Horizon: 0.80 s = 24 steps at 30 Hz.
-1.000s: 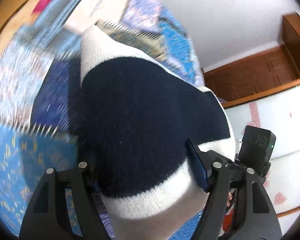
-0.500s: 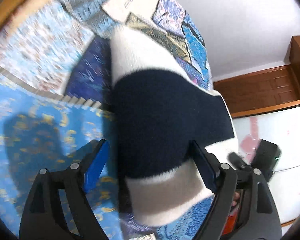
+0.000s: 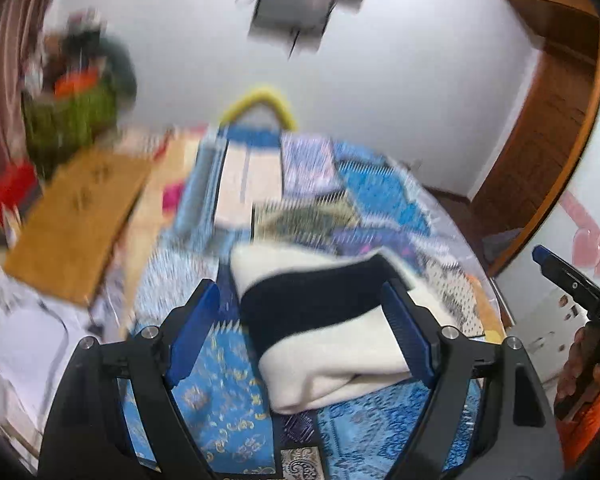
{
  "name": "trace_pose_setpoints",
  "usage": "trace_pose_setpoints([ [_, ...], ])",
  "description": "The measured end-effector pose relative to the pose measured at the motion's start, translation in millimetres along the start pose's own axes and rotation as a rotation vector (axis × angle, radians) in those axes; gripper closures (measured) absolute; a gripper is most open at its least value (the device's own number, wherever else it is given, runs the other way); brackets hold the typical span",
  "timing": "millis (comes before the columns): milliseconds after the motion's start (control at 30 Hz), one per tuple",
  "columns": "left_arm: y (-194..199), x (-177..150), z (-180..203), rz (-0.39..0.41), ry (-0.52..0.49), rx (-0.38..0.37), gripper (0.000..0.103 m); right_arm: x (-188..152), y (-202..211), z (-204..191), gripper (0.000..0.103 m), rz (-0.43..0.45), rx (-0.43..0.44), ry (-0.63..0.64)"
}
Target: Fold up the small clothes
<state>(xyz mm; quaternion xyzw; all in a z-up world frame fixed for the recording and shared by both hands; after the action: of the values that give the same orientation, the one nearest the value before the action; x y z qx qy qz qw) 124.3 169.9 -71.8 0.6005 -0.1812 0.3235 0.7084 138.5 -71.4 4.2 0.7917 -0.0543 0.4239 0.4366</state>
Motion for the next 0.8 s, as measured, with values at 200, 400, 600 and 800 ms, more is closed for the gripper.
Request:
trace_pose_setpoints([
  [200, 65.2, -8.8, 47.3, 0.187, -0.100, 0.041, 0.021, -2.1, 42.2, -39.4, 0.041, 0.146, -0.021, 0.072],
  [400, 113.3, -27.4, 72.6, 0.308, -0.127, 0.070, 0.020, -12.4, 71.0, -68.6, 0.033, 0.252, -0.092, 0.132],
  [600, 145.2, -41.4, 82.5, 0.412, -0.132, 0.104, 0.006, -19.0, 86.1, -79.5, 0.005, 0.316, -0.152, 0.139],
  [800, 156.3, -48.9, 85.4, 0.446, -0.131, 0.108, 0.000, -21.8, 87.3, -80.7, 0.000, 0.326, -0.193, 0.126],
])
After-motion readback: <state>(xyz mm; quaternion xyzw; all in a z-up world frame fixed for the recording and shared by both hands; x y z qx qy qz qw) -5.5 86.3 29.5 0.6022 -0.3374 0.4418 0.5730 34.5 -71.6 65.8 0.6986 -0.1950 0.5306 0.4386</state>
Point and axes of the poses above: each gripper's, at about its wrist camera, not at the fingertips, and y roughly against the way its jaws point, z to its right, x to its top, the point moved 3 cm from there along -y, roughly the way its jaws point, and after that the axes turned 12 degrees about -z, right-handed, at the moved point
